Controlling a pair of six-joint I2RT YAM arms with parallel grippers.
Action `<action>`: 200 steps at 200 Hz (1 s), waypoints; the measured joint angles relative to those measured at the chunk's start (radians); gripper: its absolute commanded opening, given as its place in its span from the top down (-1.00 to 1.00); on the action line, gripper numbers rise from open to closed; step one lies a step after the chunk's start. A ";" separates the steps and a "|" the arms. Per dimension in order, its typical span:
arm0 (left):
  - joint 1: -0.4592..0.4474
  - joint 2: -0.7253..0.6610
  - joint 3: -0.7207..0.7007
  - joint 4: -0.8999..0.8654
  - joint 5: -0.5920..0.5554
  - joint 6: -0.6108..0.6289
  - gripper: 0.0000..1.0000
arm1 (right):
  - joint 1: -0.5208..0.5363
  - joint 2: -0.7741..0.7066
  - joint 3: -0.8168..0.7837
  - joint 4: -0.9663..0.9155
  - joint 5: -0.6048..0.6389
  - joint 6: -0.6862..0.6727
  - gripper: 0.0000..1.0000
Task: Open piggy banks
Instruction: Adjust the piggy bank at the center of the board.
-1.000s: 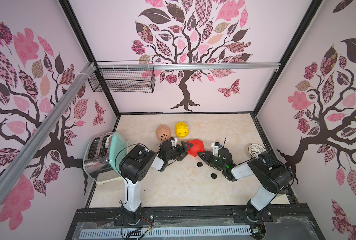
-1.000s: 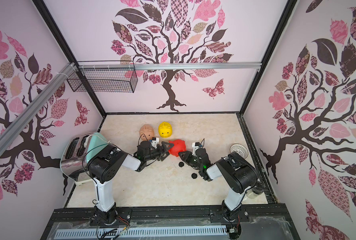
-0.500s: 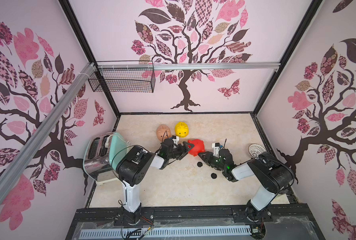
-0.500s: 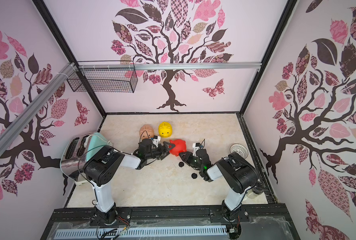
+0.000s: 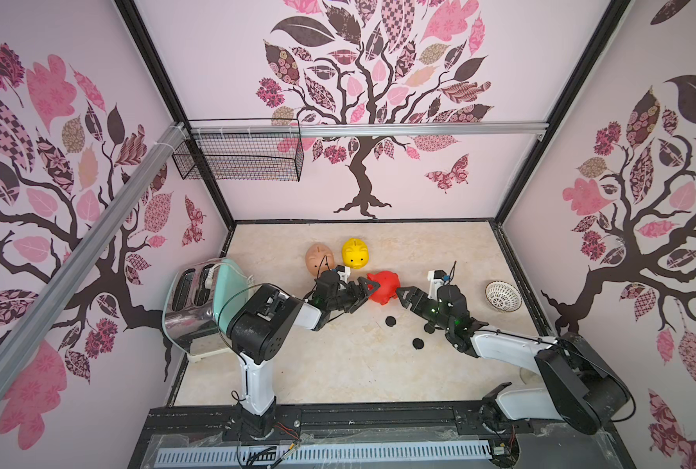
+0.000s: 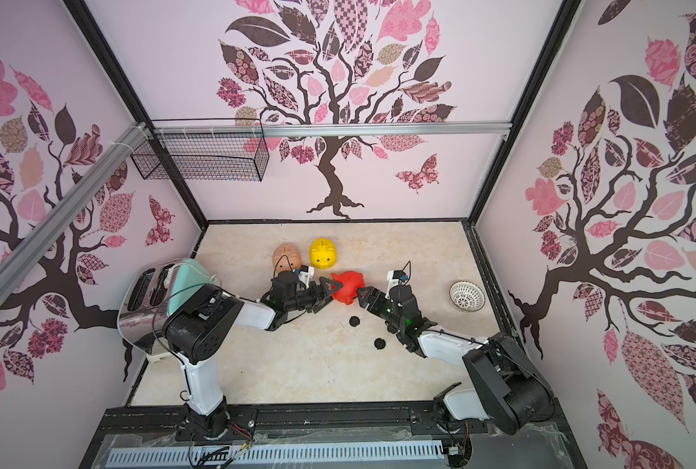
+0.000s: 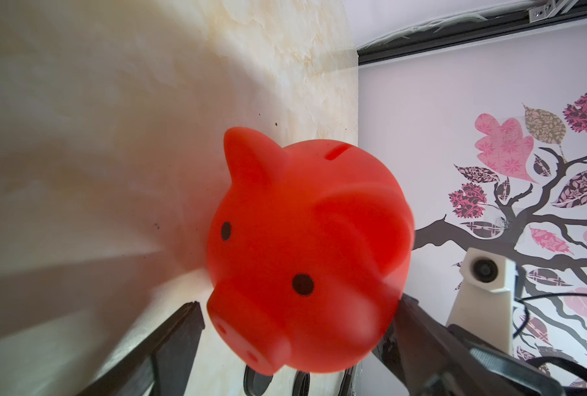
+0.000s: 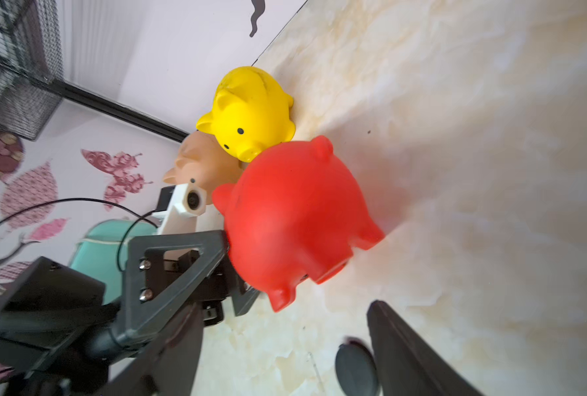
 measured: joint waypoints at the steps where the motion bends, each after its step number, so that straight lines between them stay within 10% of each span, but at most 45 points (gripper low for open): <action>1: 0.000 0.000 0.000 0.000 0.000 0.000 -0.85 | -0.002 0.004 0.005 -0.003 0.000 0.002 -0.85; 200: 0.000 0.002 0.005 -0.008 0.004 0.008 -0.96 | -0.034 0.411 0.290 0.088 -0.135 -0.161 -0.88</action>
